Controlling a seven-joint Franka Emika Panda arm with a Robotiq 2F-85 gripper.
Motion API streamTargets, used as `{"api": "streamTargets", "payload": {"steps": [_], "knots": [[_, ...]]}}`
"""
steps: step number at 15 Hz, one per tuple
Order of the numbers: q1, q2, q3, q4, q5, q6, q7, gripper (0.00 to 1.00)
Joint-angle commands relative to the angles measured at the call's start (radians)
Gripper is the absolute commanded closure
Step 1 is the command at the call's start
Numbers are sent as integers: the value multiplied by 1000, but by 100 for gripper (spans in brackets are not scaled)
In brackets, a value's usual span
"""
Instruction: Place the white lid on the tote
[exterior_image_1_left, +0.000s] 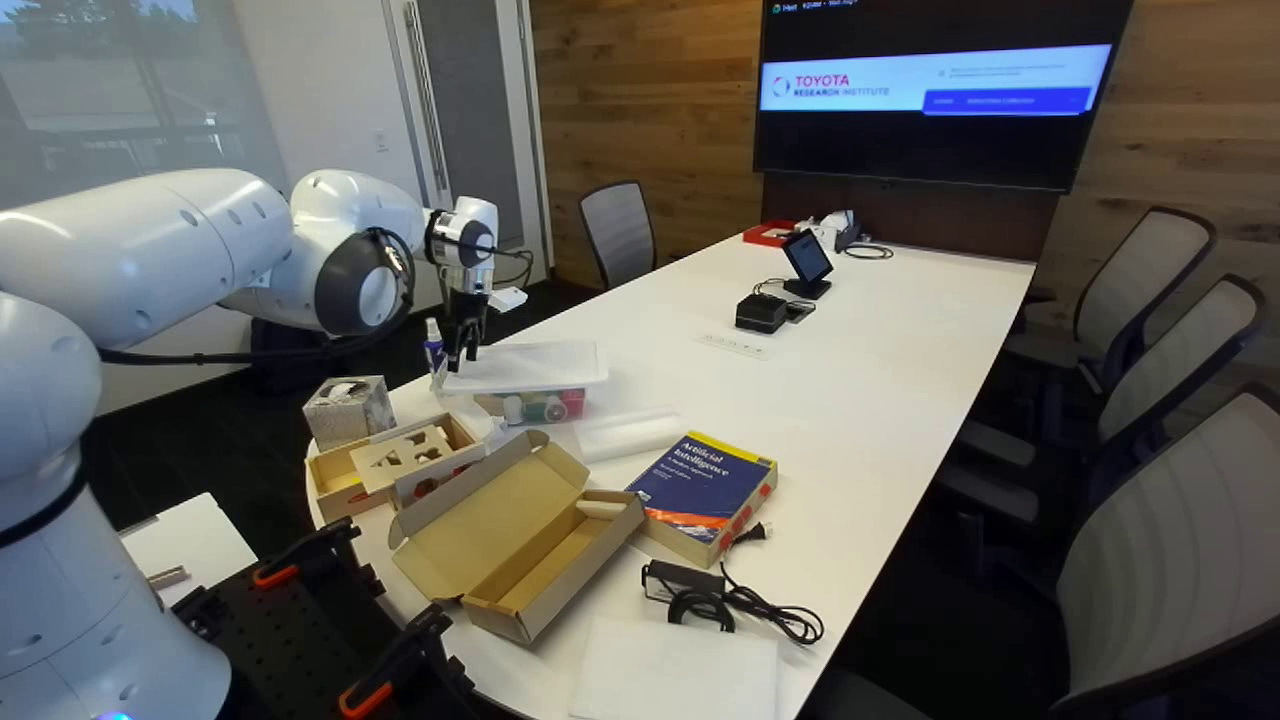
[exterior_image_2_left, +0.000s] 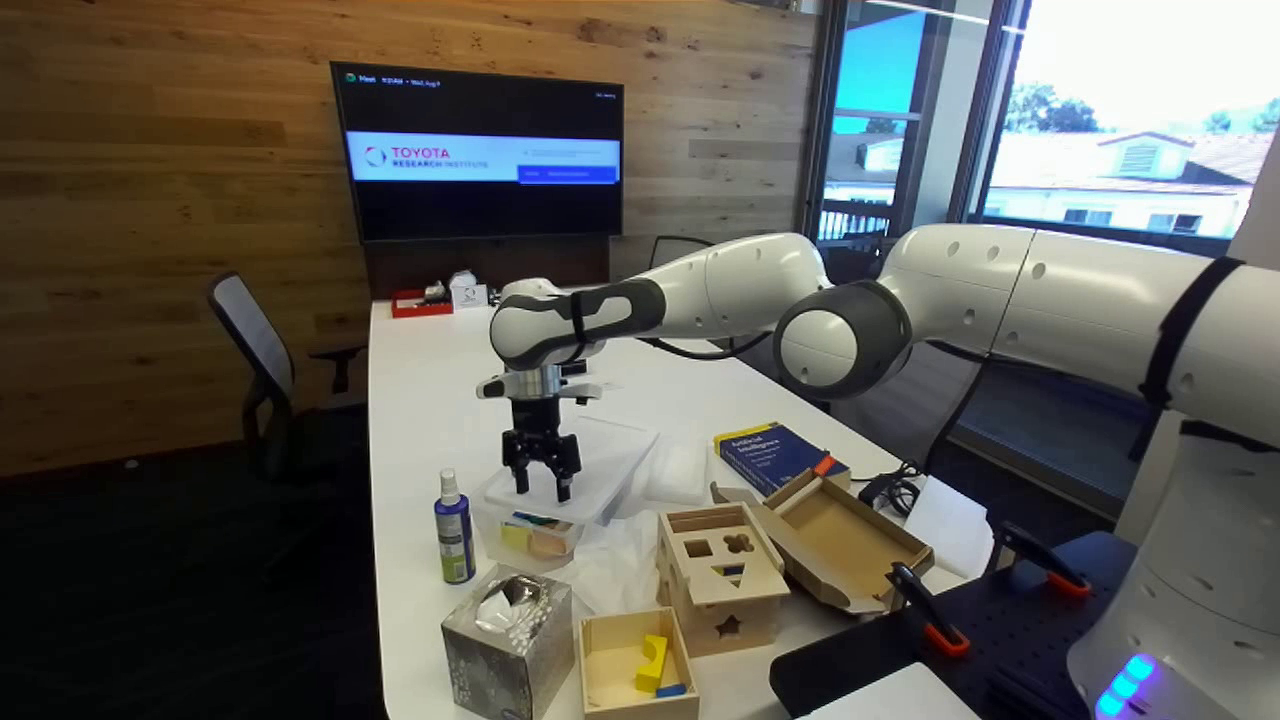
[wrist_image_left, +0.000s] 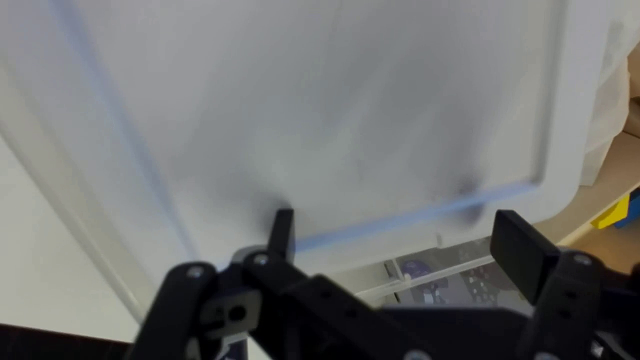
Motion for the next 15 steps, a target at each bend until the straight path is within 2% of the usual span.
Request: {"api": "streamTargets", "payload": {"steps": [1,15], "knots": [[7,0,-5,-13,-2,57,-67,0],[11,1,9,-45,6,201,-224,0]]}}
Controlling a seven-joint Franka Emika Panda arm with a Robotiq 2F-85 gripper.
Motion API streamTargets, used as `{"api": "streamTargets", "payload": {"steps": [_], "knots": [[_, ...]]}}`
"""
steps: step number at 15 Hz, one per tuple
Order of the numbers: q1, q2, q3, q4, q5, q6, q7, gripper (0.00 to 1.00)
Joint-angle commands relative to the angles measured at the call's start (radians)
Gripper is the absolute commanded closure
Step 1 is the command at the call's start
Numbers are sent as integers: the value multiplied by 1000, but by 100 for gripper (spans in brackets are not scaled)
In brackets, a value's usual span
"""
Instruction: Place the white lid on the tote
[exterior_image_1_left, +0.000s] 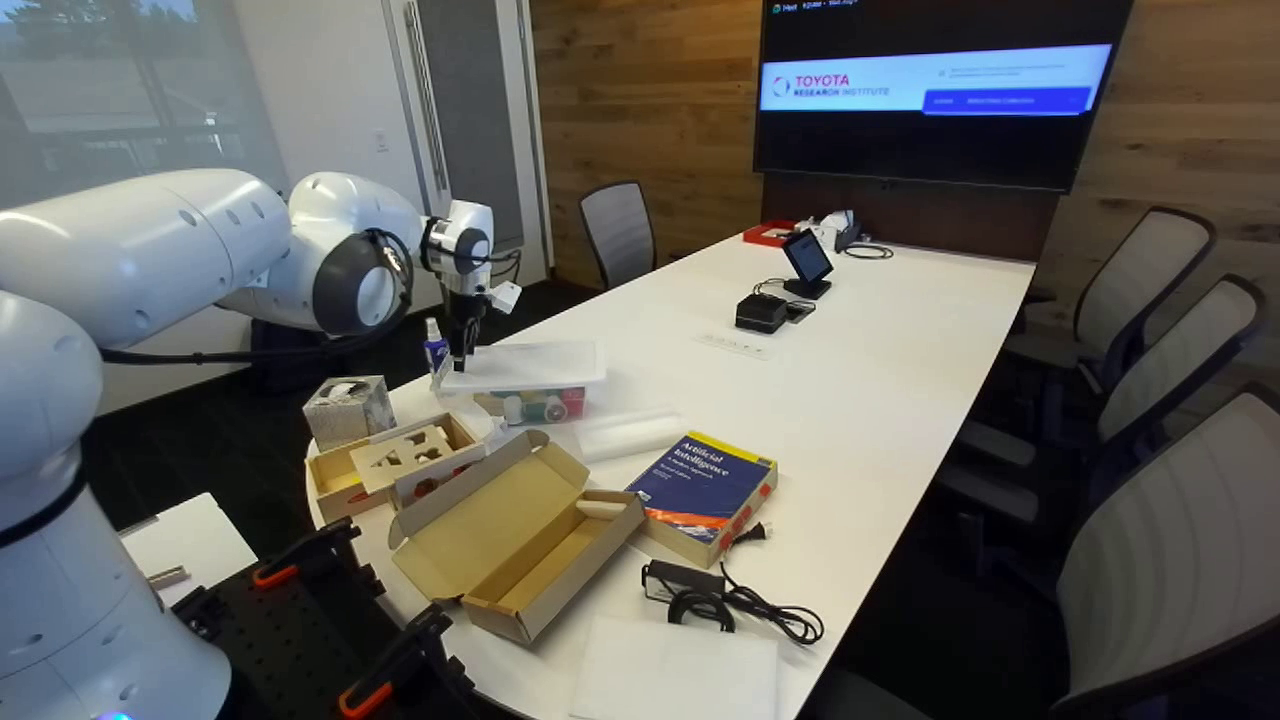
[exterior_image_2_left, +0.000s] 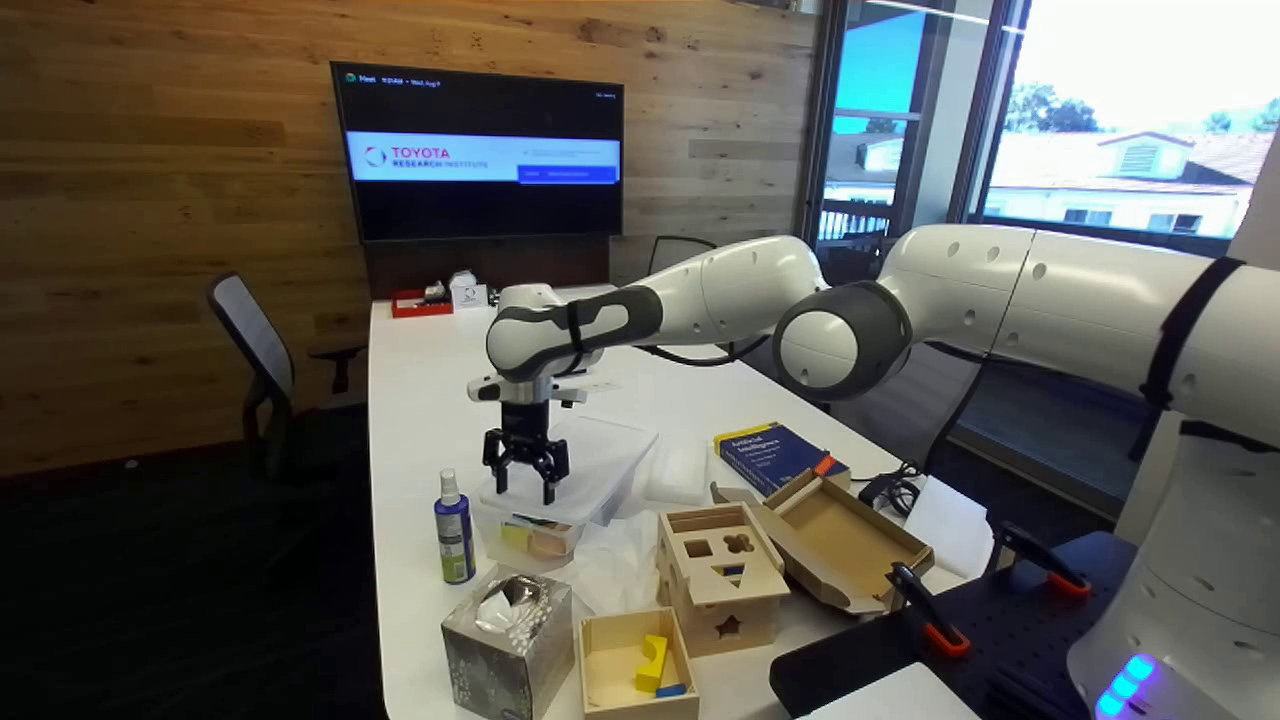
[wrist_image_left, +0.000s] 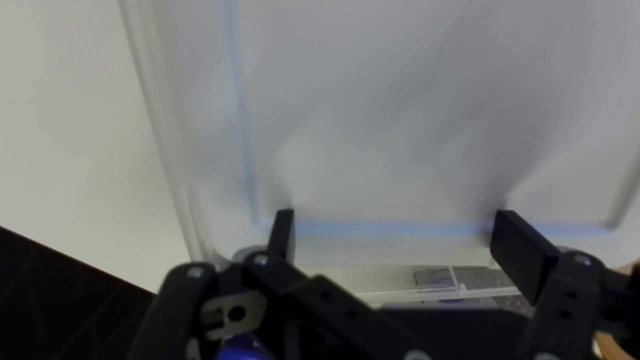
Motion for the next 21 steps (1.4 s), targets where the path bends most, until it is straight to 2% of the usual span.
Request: {"api": "streamTargets", "payload": {"steps": [1,5,8,14,21], "knots": [[2,0,7,-12,6,55,-59,0],[4,0,12,-7,8,102,-72,0],[12,0,-1,24,-1,92,-21,0],[13,-5,-109,100,-65,45,301,0],[-84,-1,-225,-25,-89,190,600,0]]}}
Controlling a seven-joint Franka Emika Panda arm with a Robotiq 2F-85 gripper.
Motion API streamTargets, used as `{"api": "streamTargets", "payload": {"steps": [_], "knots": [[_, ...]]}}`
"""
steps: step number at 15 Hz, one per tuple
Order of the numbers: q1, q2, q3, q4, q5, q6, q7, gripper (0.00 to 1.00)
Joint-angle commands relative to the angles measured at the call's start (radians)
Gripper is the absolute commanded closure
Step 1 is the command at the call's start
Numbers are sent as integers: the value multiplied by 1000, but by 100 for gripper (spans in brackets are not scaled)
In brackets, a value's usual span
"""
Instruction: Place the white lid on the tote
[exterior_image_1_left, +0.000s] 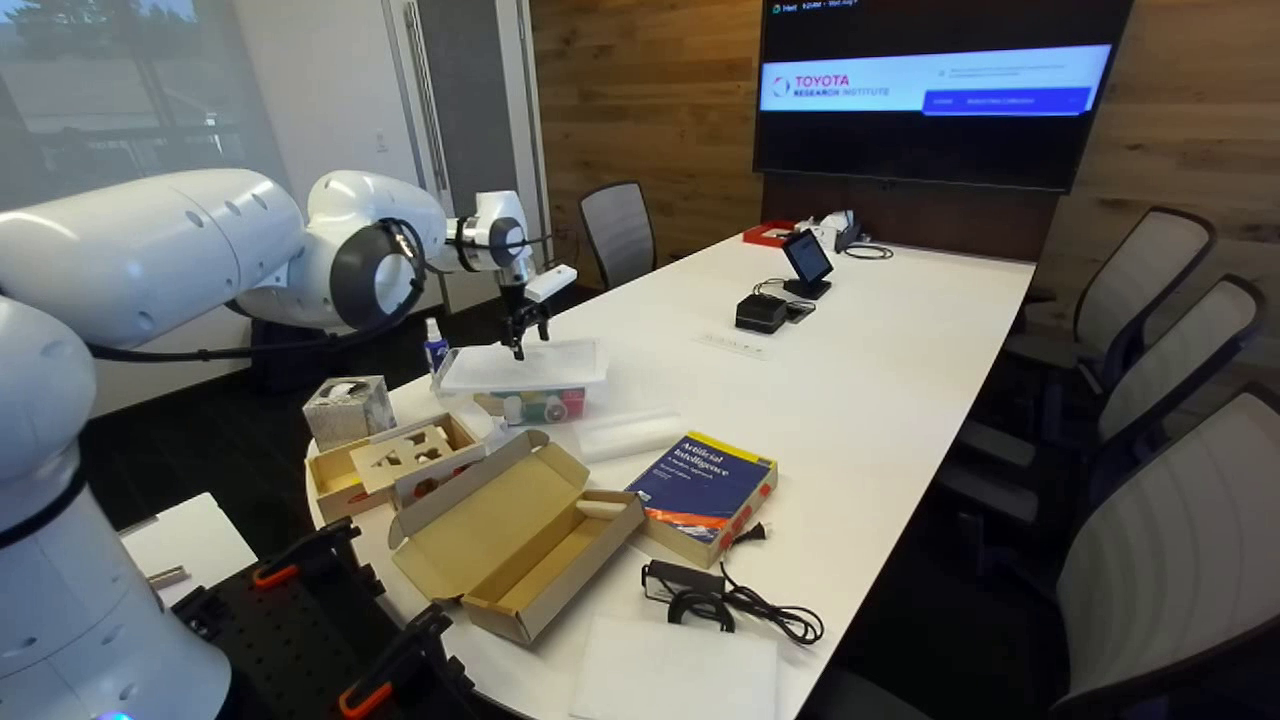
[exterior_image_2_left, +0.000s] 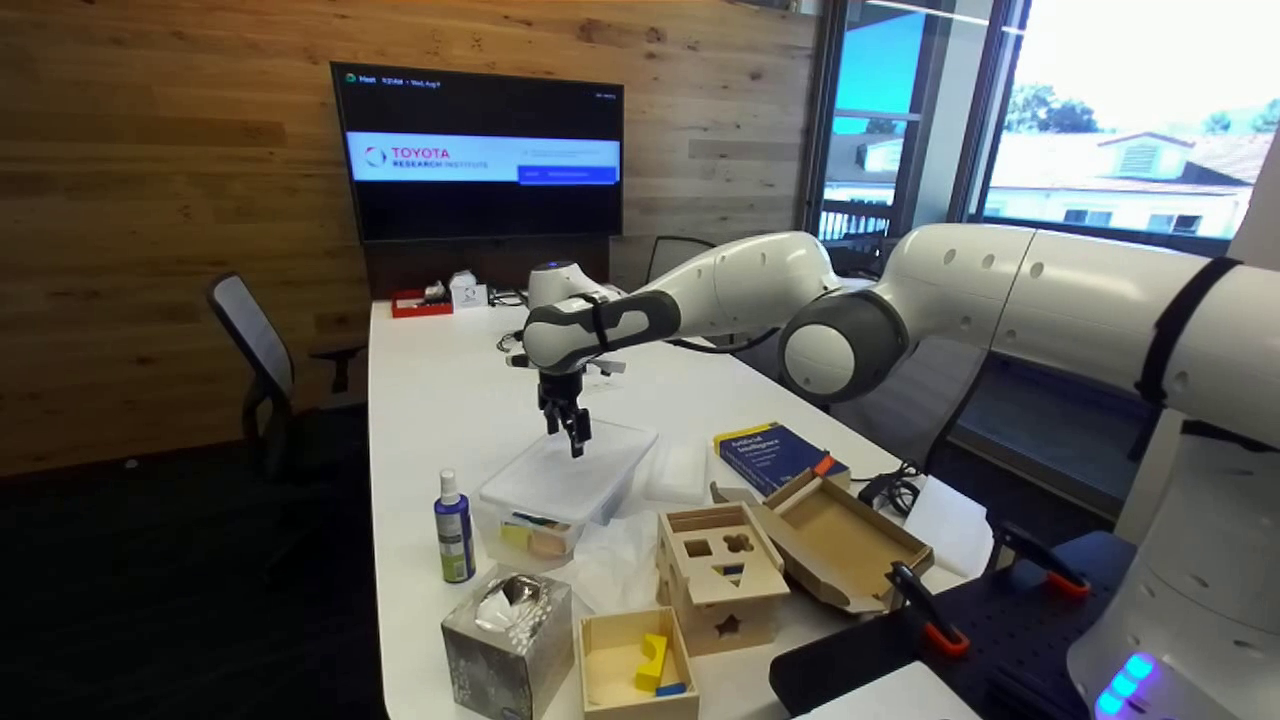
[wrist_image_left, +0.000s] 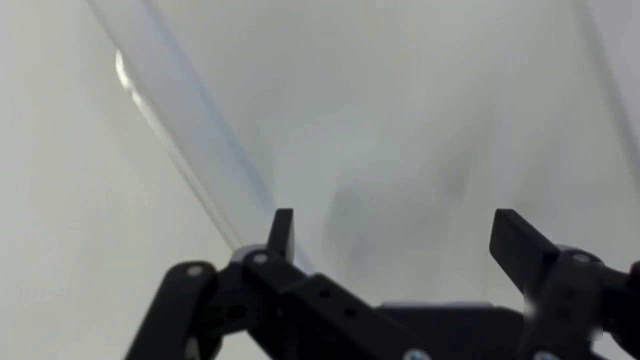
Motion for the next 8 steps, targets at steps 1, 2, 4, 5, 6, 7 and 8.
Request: {"api": "streamTargets", "payload": {"steps": [1,2,4,5,6,7,8], "knots": [[-47,3,-52,-61,-3,74,156,0],[-66,6,-36,-56,-36,70,209,0],[-87,7,-36,-15,-42,28,307,0],[-95,6,-34,2,-41,24,356,0],[-101,5,-24,30,-38,9,374,0],[-103,4,-21,50,-39,6,394,0],[-106,3,-15,72,-36,-5,403,0]]}}
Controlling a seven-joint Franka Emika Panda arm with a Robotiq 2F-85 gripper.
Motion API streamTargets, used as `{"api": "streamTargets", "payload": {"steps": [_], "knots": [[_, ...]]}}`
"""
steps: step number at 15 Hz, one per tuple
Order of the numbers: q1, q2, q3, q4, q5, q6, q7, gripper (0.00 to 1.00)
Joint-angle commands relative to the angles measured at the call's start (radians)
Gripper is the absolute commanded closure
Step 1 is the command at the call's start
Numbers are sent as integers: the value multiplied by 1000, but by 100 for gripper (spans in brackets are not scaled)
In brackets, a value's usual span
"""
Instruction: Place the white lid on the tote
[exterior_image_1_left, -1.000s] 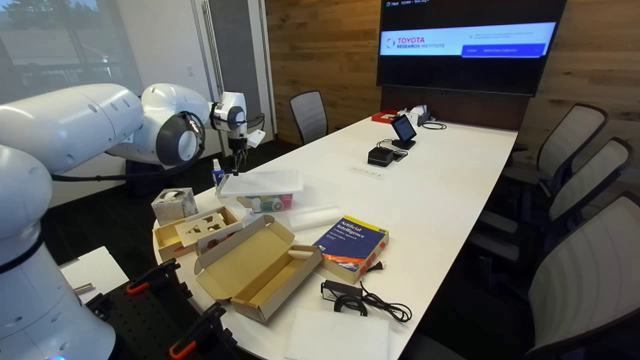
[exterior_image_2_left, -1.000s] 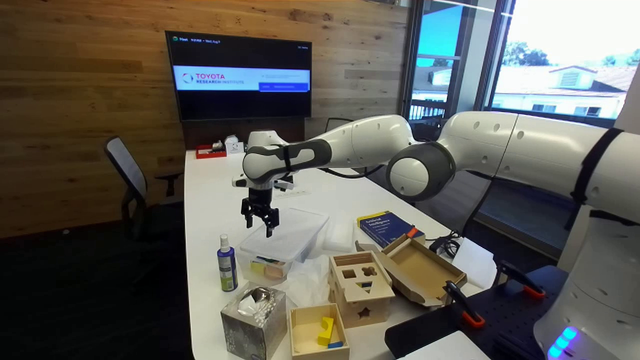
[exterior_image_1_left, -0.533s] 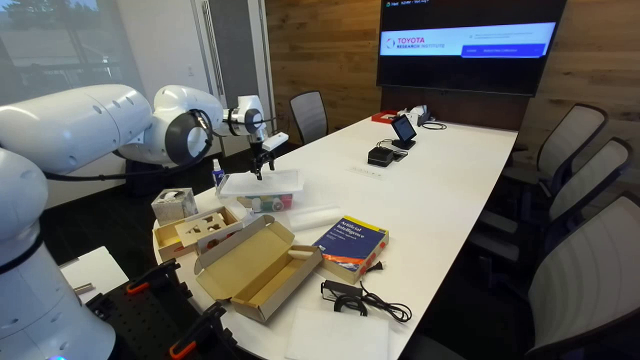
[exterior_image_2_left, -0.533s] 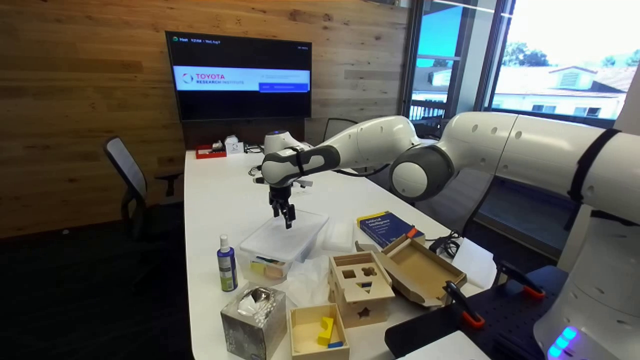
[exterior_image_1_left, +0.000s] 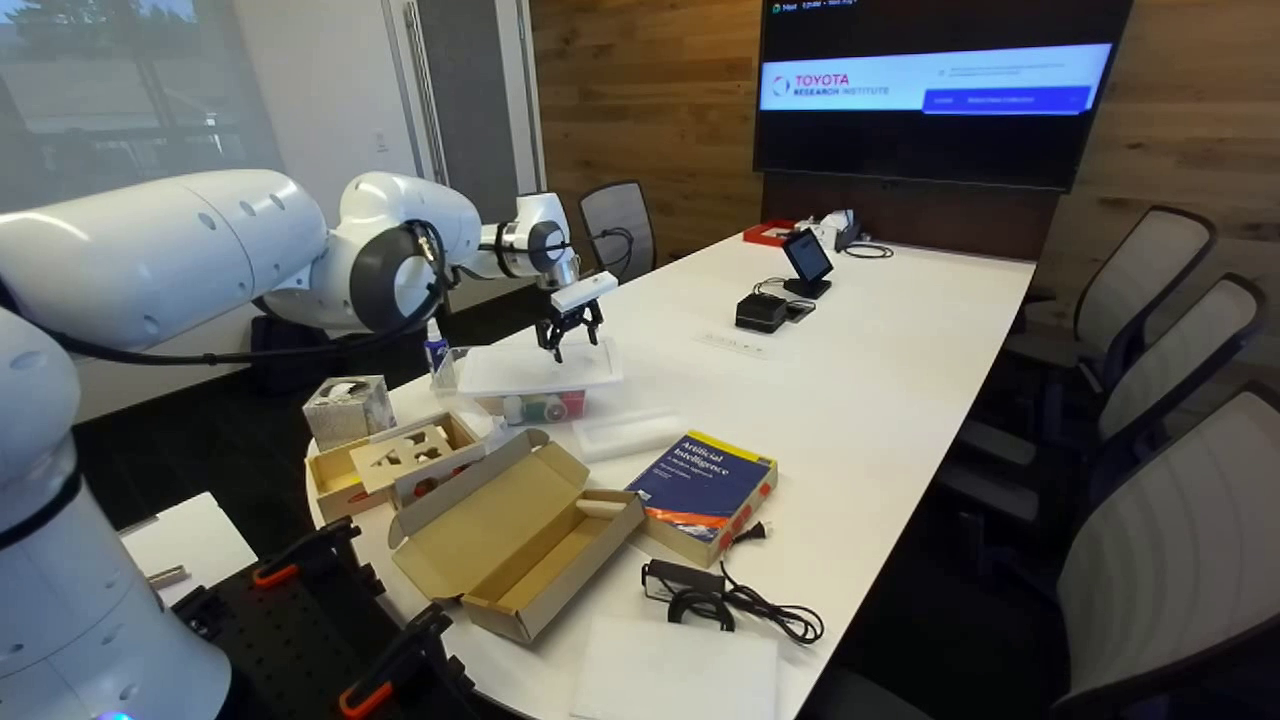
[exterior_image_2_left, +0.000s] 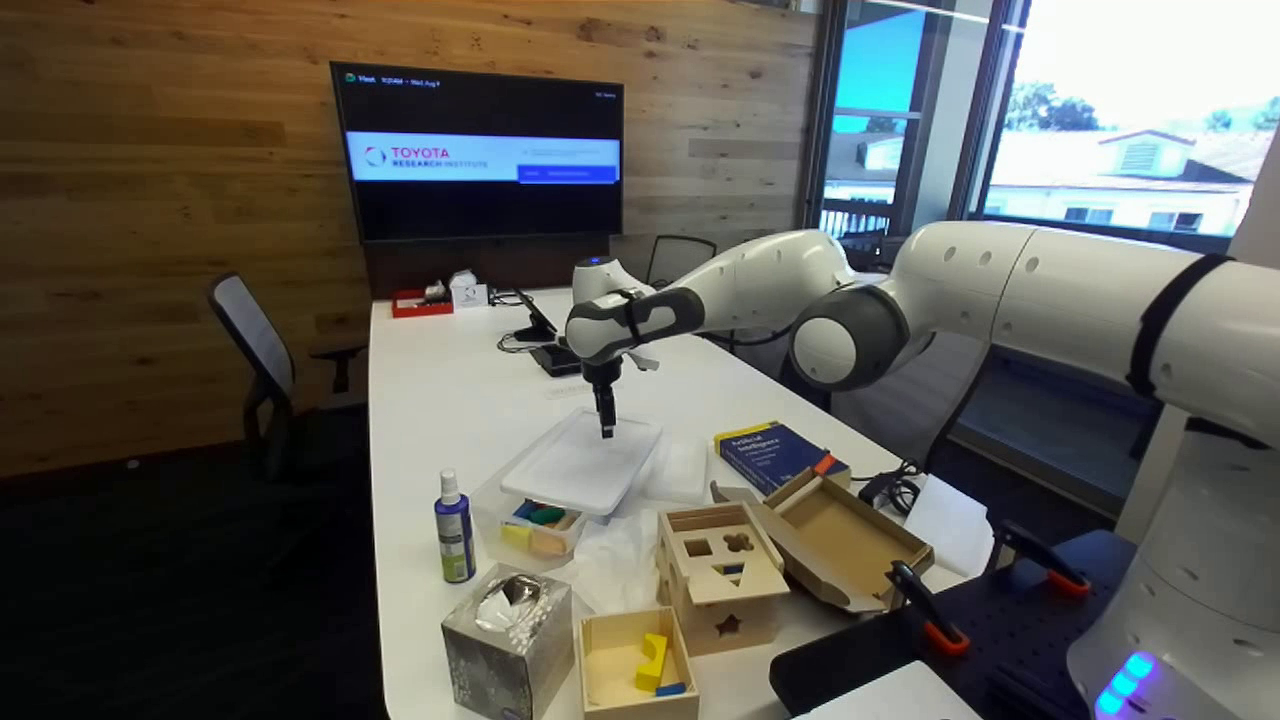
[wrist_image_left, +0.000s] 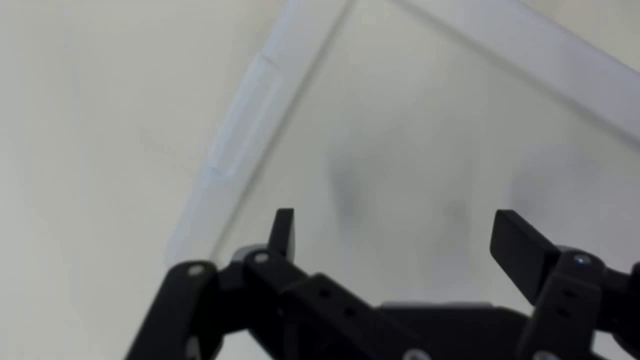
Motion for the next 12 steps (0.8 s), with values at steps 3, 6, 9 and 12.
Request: {"api": "streamTargets", "payload": {"steps": [3,6,9,12], "knots": [[12,-46,-44,51,-25,-138,214,0],[6,-25,-71,91,-82,-257,310,0],[-10,-23,-89,69,-125,-380,360,0],[-40,-14,-86,54,-140,-484,362,0]]}}
